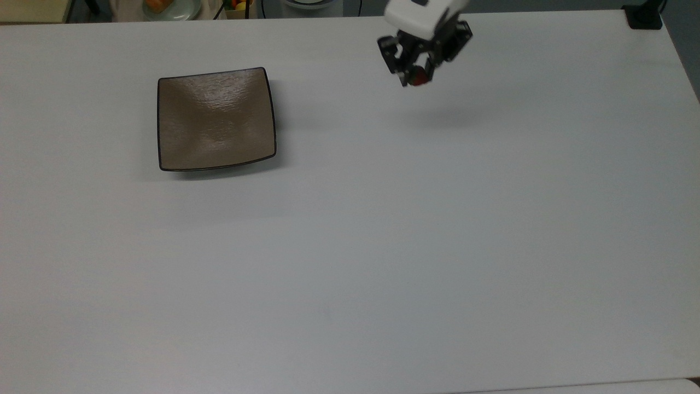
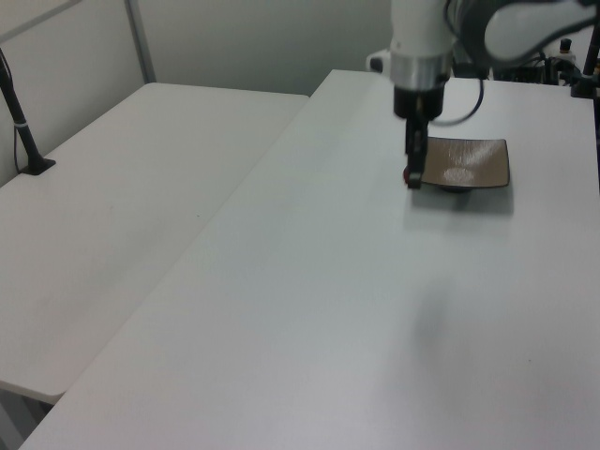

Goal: Strawberries on a ceramic plate
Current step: 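Lift the strawberry and carry it over the brown square plate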

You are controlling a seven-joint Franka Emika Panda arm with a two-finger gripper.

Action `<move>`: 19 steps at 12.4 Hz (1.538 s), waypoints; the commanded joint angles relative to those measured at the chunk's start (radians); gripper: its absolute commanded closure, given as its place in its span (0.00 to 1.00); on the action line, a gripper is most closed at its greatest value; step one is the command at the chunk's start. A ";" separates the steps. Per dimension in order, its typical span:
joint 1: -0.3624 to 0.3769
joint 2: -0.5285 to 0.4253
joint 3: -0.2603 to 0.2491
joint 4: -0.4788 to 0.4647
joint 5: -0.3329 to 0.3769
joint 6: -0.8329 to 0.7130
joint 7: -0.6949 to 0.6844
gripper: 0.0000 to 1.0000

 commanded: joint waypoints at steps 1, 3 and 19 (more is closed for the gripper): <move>-0.010 -0.109 -0.095 -0.019 0.062 -0.138 -0.167 0.83; -0.044 -0.146 -0.139 -0.019 0.062 -0.186 -0.247 0.82; -0.340 -0.039 -0.143 -0.043 0.004 -0.095 -0.486 0.79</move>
